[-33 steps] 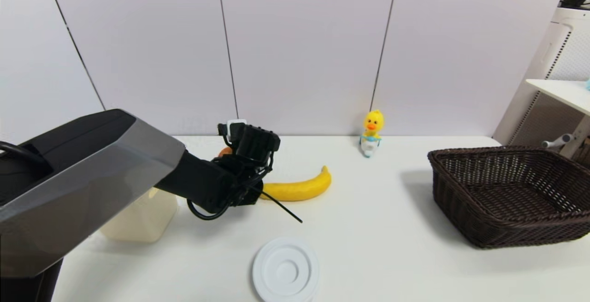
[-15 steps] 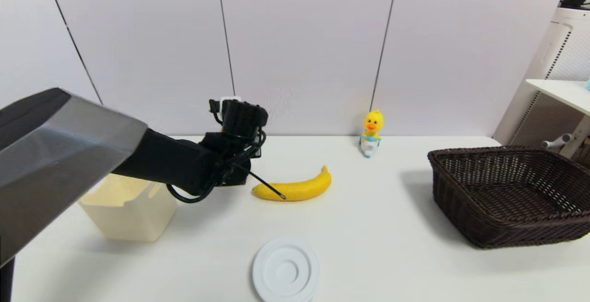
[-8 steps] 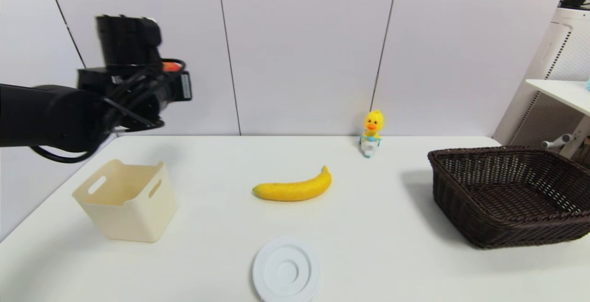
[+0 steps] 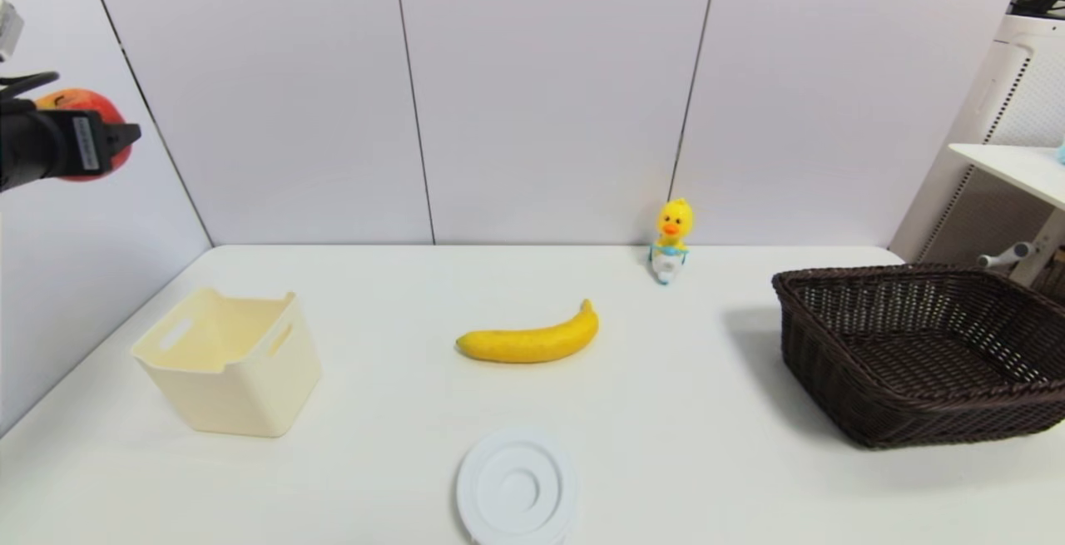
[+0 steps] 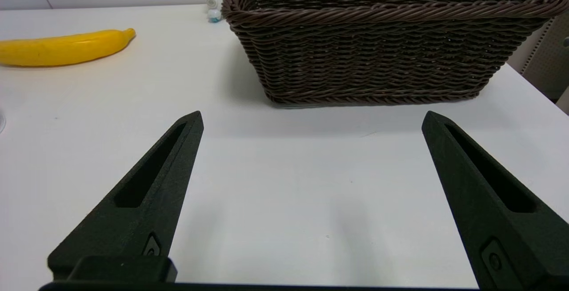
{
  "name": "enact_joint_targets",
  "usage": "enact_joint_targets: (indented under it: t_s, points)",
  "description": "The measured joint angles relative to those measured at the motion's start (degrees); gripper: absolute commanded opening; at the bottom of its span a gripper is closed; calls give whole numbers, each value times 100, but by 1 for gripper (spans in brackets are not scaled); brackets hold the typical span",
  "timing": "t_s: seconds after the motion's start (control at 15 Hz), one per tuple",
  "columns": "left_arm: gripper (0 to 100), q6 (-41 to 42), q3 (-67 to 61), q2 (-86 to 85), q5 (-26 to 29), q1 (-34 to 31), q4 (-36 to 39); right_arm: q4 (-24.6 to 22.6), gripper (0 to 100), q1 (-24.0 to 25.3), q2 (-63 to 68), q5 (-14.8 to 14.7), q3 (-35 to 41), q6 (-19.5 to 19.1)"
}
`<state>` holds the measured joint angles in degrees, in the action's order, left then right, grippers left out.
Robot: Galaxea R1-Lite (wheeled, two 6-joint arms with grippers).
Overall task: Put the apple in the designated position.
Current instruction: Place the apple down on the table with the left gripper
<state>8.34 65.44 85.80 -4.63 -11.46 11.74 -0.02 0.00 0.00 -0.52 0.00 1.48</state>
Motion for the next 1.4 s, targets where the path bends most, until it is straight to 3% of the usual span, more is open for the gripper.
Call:
enact_joint_targets:
  t_s: [0.33,0.53,0.8,0.93,1.4]
  points:
    - [0,251,-1274,-149,2061,-1089,179,0,100,0,0,1,0,1]
    - [0,601,-1872,183,2833,-1556,763,0,100,0,0,0,0,1]
    - [0,1191,-2266,824,3065,-1999,1414,-5,100,0,0,1,0,0]
    - [0,1415,-2314,1125,3296,-2107,1395,-7,100,0,0,1,0,0]
    - [0,1931,-2456,1781,3346,-2153,1268,-2,100,0,0,1,0,1]
